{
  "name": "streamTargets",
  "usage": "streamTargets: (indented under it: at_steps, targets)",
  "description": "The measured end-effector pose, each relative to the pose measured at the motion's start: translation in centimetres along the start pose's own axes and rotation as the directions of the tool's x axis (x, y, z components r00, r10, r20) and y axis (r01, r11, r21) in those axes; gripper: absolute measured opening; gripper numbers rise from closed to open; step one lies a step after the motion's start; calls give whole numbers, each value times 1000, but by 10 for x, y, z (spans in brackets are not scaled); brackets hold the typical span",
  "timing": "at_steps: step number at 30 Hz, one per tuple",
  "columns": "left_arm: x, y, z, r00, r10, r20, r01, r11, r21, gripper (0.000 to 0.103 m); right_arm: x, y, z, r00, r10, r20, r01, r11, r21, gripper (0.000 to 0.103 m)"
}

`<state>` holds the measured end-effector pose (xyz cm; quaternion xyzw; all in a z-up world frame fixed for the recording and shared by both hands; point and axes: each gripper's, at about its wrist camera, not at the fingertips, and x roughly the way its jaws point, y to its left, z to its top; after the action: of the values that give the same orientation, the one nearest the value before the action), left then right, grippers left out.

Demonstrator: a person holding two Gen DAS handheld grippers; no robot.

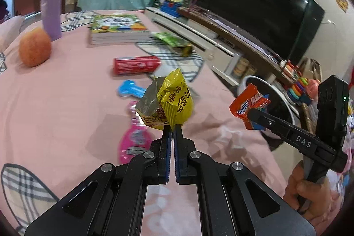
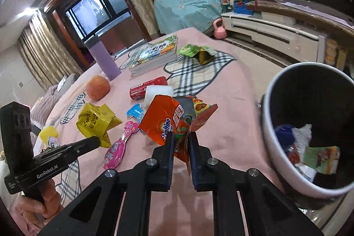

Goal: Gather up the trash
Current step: 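Carry the yellow chip bag and orange snack bag with both tools over the bin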

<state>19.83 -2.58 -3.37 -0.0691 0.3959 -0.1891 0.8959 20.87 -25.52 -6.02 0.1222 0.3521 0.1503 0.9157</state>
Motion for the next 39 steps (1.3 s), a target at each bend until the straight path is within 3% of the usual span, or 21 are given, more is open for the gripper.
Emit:
streamTargets:
  at_steps: [18,39]
  targets:
    - [13,-83,-1,995,-95,-41,100,987,128,2,-72,-66,-18,988,-126,90,115,987,115,13]
    - [40,-156,9,986,-141,-91,160,955,249,2,-107,-119,-27,972,-202,119,173,961,216,13]
